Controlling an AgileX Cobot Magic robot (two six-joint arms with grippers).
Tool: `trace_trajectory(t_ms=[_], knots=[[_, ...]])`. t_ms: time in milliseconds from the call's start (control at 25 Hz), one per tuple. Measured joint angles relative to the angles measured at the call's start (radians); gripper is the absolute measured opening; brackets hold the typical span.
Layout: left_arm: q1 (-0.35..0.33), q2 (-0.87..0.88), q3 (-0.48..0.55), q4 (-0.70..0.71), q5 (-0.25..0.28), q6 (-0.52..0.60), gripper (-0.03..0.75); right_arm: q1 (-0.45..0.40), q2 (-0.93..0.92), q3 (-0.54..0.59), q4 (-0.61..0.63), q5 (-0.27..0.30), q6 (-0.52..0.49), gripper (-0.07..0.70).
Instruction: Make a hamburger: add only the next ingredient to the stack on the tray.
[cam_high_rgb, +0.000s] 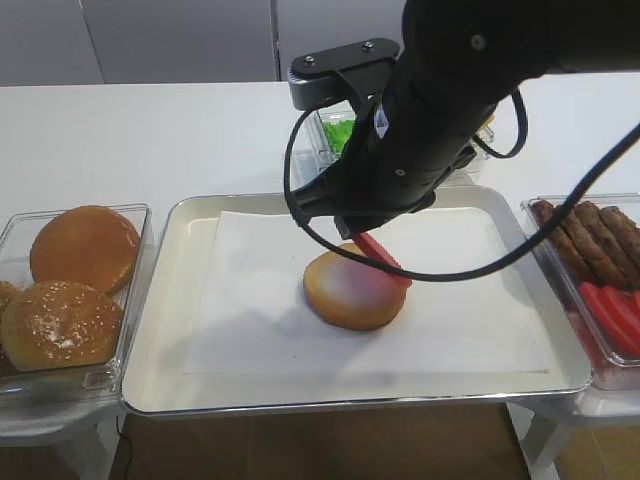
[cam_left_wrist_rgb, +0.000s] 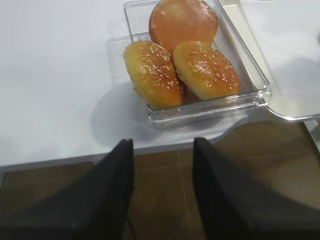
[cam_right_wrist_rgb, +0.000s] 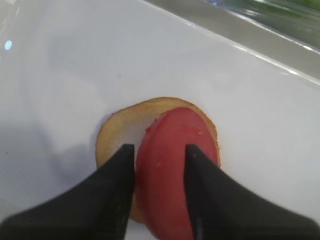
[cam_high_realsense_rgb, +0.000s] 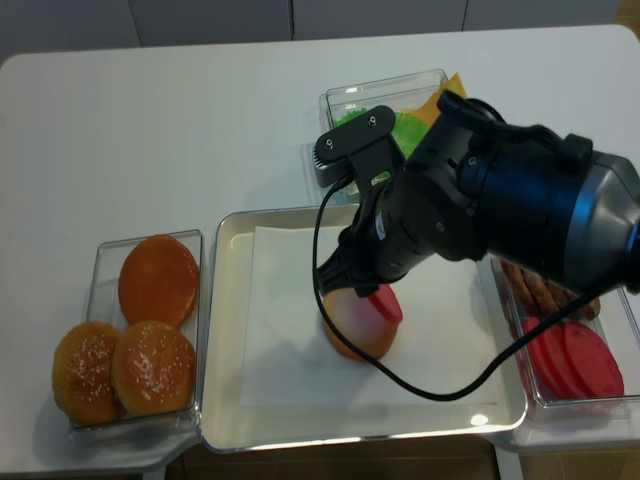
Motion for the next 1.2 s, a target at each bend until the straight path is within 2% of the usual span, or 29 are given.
trace_trajectory(t_ms=[360,480,600,680,800,1040,1200], knots=[[0.000,0.000,0.000,0.000,0.000,0.000,0.299,0.000,0.000,0.000,0.033,0.023,0.000,0.431],[0.000,0.000,0.000,0.000,0.000,0.000,0.299,-0.002,0.000,-0.007,0.037,0.069,-0.022,0.447],[0.000,0.000,0.000,0.000,0.000,0.000,0.299,-0.034,0.002,-0.047,0.056,0.141,-0.075,0.450],[0.000,0.000,0.000,0.000,0.000,0.000,0.299,-0.075,0.000,-0.071,0.062,0.176,-0.106,0.449],[0.000,0.000,0.000,0.000,0.000,0.000,0.299,-0.156,-0.023,-0.080,0.096,0.196,-0.139,0.449],[0.000,0.000,0.000,0.000,0.000,0.000,0.299,-0.374,-0.091,-0.078,0.165,0.253,-0.213,0.449],[0.000,0.000,0.000,0.000,0.000,0.000,0.299,-0.527,-0.149,-0.028,0.182,0.271,-0.250,0.449]])
